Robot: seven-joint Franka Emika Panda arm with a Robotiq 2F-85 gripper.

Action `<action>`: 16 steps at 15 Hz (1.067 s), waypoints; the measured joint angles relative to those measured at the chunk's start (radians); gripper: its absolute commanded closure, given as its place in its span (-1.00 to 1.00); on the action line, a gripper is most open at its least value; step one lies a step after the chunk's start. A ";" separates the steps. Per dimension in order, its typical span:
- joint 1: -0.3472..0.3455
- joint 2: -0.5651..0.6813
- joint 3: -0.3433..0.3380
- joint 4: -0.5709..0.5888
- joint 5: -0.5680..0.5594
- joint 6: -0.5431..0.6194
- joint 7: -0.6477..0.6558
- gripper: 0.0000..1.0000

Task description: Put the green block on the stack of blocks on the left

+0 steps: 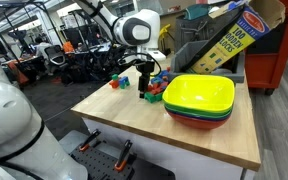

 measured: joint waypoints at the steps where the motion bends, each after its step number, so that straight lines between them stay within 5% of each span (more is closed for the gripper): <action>1: 0.000 0.000 -0.001 0.000 0.000 0.000 0.052 -1.00; 8: 0.000 0.000 -0.001 -0.011 0.000 0.000 0.359 -1.00; 16: -0.007 -0.002 -0.002 -0.029 -0.004 0.003 0.508 -1.00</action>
